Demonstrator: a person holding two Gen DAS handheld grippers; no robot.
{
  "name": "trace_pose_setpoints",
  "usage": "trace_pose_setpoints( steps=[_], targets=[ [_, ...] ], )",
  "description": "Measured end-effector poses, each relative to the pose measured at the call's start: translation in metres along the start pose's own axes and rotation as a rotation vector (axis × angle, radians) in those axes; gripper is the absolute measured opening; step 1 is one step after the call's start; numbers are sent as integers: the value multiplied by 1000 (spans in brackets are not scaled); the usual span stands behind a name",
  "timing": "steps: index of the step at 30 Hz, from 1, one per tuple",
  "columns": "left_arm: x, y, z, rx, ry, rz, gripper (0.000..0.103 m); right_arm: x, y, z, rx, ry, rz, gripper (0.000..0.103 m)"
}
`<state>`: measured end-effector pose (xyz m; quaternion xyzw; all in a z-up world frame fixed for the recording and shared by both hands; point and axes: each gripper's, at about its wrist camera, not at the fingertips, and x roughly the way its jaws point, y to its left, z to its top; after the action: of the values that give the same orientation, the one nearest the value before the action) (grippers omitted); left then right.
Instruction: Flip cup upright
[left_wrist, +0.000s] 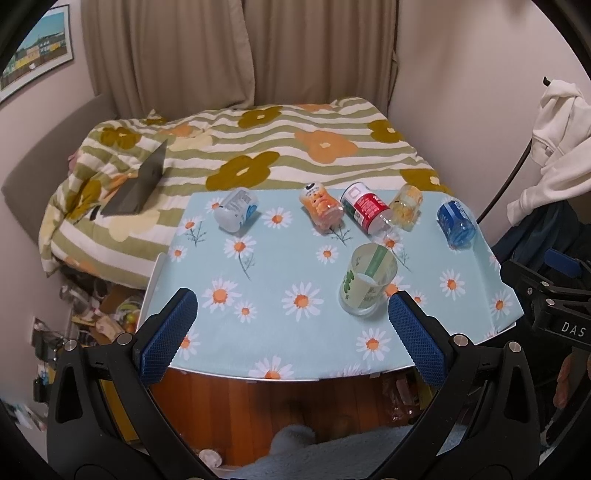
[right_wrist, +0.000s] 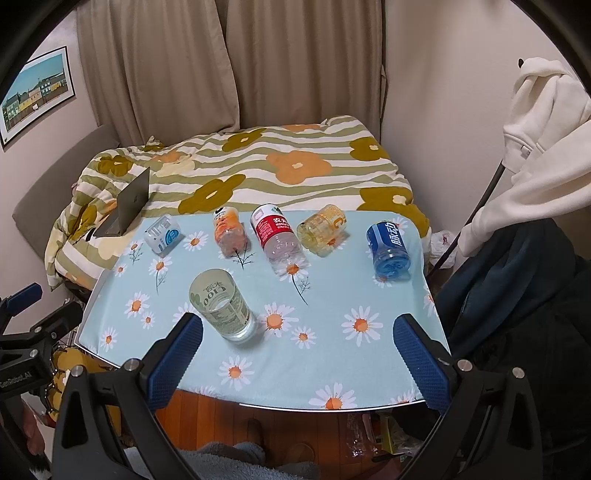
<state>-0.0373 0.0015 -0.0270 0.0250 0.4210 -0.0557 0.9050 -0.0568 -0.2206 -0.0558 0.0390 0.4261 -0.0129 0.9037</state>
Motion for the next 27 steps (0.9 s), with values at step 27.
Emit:
trace_pose_setpoints(
  steps=[27],
  targets=[
    [3, 4, 20, 13, -17, 7, 103, 2, -5, 6, 4, -3, -3, 103]
  ],
)
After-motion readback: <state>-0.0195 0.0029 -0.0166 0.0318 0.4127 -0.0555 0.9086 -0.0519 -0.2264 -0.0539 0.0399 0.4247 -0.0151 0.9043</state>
